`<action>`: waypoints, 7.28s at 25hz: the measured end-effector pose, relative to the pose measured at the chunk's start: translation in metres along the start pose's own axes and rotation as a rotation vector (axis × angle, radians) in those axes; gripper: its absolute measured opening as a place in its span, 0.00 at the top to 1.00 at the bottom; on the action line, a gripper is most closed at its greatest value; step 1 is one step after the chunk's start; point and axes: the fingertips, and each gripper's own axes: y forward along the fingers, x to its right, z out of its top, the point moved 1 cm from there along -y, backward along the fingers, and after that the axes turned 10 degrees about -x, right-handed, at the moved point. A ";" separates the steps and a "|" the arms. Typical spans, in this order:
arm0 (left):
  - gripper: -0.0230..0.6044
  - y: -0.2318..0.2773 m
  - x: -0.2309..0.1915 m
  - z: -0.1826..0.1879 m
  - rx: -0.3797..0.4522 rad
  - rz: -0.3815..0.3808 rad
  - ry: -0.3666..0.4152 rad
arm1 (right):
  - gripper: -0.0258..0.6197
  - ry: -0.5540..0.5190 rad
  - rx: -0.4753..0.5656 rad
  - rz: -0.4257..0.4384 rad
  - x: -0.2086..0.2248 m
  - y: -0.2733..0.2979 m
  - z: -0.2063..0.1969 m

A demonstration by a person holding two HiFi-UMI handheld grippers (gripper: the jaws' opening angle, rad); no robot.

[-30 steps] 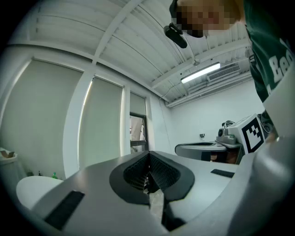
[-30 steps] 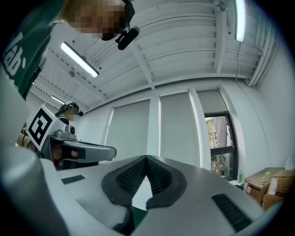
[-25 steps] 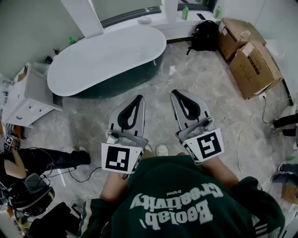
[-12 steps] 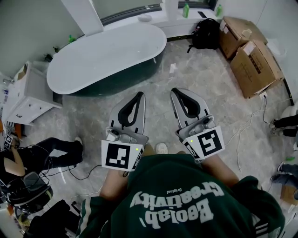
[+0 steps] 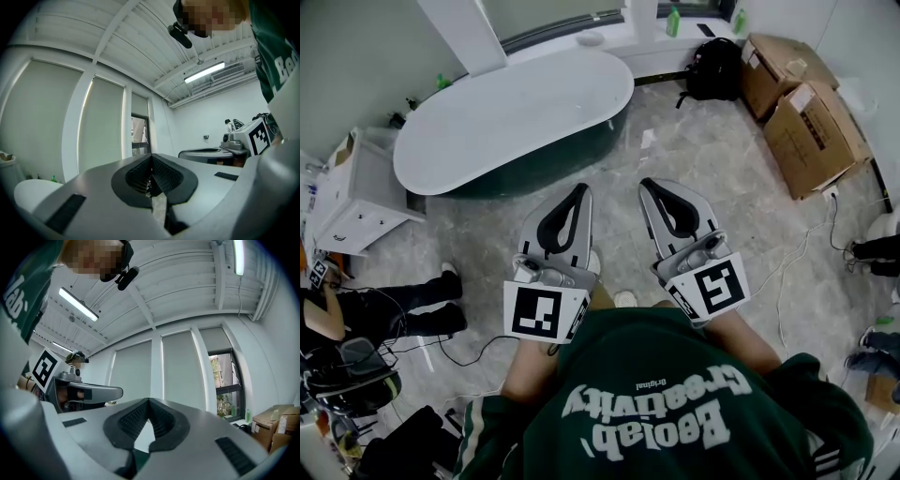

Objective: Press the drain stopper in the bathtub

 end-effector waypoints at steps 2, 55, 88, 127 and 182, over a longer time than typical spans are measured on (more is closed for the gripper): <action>0.95 0.005 -0.001 0.001 0.001 -0.007 0.004 | 0.94 -0.002 -0.002 -0.005 0.002 0.004 0.000; 0.95 0.277 -0.346 -0.017 -0.014 -0.124 0.027 | 0.94 -0.001 -0.094 -0.210 0.130 0.395 -0.001; 0.95 0.471 -0.380 -0.031 -0.075 -0.049 0.031 | 0.94 0.090 -0.177 0.019 0.280 0.536 -0.062; 0.95 0.611 -0.473 -0.389 -0.385 0.059 -0.073 | 0.94 0.127 -0.704 0.338 0.287 0.688 -0.472; 0.96 0.631 -0.501 -0.616 -0.449 0.185 -0.231 | 0.94 -0.471 -1.267 0.611 0.264 0.750 -0.922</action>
